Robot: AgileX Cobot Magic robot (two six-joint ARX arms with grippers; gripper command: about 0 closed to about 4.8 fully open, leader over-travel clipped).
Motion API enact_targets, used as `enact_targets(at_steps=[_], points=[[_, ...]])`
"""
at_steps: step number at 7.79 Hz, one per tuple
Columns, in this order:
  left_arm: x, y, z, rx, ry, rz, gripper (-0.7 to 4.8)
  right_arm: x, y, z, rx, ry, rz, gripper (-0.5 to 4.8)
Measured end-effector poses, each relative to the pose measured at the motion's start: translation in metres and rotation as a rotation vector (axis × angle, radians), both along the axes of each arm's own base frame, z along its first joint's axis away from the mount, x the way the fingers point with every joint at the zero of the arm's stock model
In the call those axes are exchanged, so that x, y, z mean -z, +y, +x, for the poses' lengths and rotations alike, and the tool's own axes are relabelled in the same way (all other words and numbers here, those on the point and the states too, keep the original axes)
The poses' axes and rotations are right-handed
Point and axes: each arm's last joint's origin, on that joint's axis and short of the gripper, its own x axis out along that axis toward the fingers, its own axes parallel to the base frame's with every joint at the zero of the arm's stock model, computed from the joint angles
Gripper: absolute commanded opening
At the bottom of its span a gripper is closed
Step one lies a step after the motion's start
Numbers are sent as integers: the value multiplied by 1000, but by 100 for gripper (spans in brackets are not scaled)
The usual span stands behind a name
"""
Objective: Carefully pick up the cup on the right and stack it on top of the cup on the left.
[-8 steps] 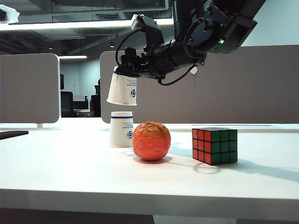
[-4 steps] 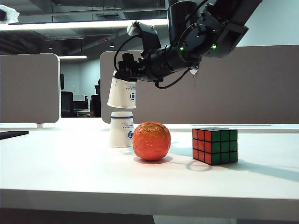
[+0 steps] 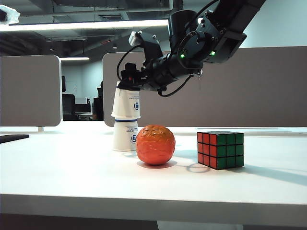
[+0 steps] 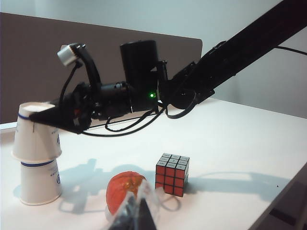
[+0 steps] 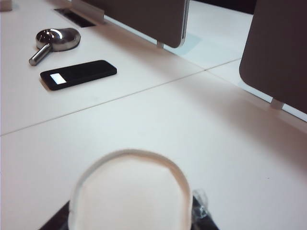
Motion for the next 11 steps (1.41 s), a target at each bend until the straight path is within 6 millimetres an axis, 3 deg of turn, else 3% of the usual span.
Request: enact_targets(at_steps=[11], points=[[0, 0, 0, 0, 0, 0, -4, 14, 2, -4, -7, 122, -76, 252]])
